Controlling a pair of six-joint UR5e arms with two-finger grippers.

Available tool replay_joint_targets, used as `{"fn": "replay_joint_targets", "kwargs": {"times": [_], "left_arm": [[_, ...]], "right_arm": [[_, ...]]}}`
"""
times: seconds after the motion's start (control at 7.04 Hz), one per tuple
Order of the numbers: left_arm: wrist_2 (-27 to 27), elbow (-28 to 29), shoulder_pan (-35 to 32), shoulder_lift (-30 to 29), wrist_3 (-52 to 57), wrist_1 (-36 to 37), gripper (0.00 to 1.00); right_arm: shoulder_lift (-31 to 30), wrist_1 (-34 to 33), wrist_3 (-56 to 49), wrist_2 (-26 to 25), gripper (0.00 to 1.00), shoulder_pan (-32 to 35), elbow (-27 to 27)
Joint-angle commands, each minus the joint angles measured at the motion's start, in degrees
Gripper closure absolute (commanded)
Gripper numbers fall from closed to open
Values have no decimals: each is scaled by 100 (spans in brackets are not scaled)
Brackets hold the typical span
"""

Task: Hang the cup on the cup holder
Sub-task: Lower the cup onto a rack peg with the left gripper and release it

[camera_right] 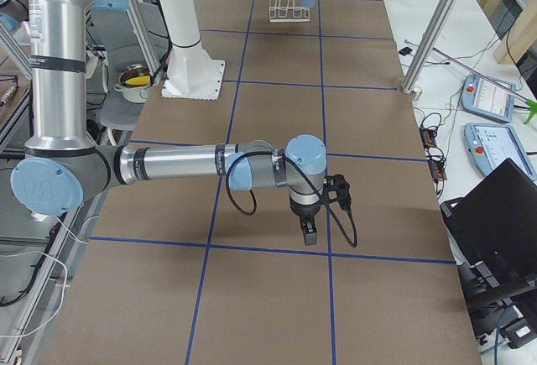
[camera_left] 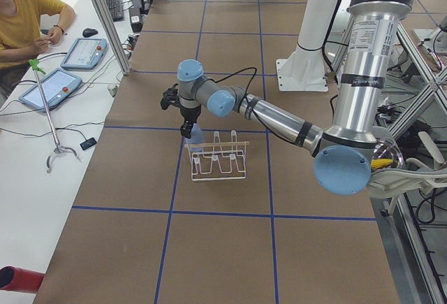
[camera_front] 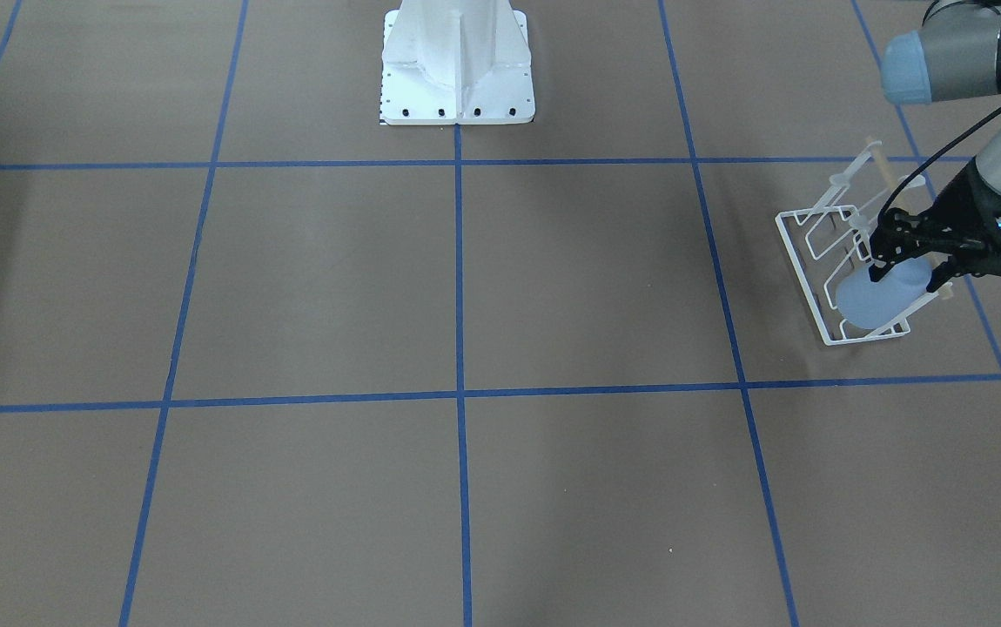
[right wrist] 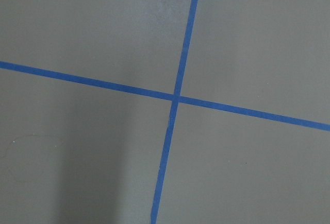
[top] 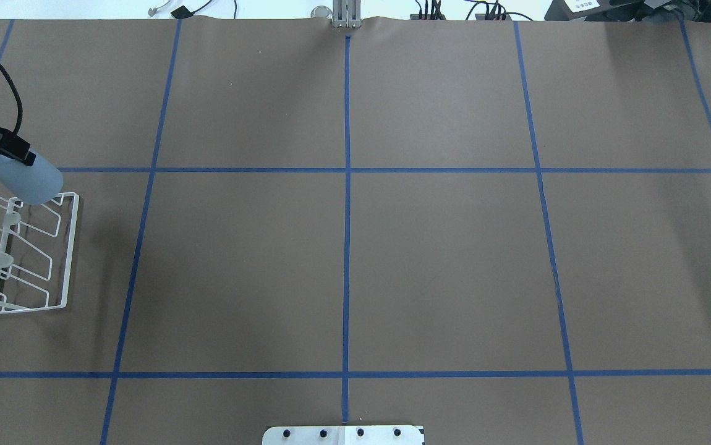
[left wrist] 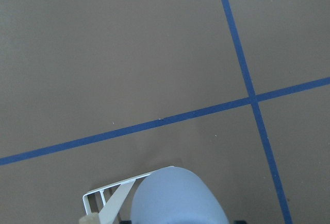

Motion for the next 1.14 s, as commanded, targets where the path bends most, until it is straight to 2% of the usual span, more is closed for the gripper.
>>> {"fn": "replay_joint_targets", "kwargs": {"times": [0.0,0.28,0.43,0.57,0.71,0.85,0.99], "left_arm": [[0,100,154,8,-35,-121,100],[9,135,208,17,-26,-130,100],[9,197,225,9,-17,-130,95],[9,215,312,8,-17,-130,65],[18,215,322,8,0,-139,27],[26,232,322,8,9,-278,2],[52,224,313,0,26,-366,2]], "right_arm": [[6,0,5,-3,0,-1,-1],[6,0,5,-3,0,-1,-18],[6,0,-3,-3,0,-1,-27],[6,0,-12,-3,0,-1,-36],[6,0,-12,-3,0,-1,-36],[6,0,-3,-3,0,-1,-36],[6,0,-3,-3,0,-1,-45]]}}
